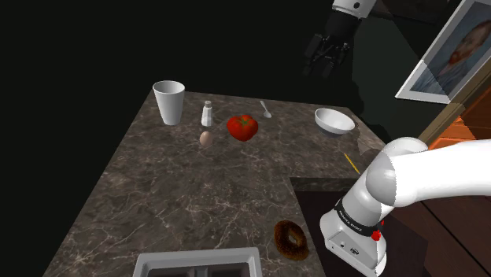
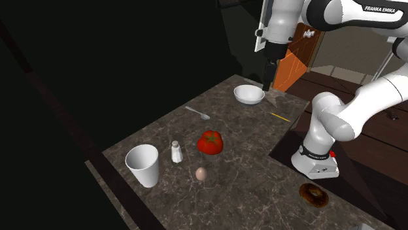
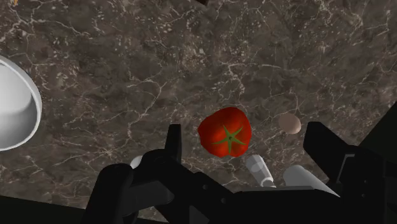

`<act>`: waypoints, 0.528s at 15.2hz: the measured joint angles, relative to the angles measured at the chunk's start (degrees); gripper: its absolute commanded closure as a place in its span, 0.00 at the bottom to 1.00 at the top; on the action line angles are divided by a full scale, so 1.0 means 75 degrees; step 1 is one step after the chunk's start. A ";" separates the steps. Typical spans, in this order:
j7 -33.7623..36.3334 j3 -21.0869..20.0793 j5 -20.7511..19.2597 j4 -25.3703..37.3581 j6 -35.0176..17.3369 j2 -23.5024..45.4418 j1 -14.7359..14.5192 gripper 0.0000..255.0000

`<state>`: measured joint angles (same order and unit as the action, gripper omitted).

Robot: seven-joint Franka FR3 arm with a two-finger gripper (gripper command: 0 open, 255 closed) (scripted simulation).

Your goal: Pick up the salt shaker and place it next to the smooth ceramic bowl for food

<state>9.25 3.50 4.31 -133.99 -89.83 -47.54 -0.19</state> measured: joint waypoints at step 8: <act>0.0146 -0.0235 0.0169 0.0450 -0.0994 0.1667 -0.0167 0.00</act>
<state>10.34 1.74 5.58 -130.62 -97.29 -35.04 -1.44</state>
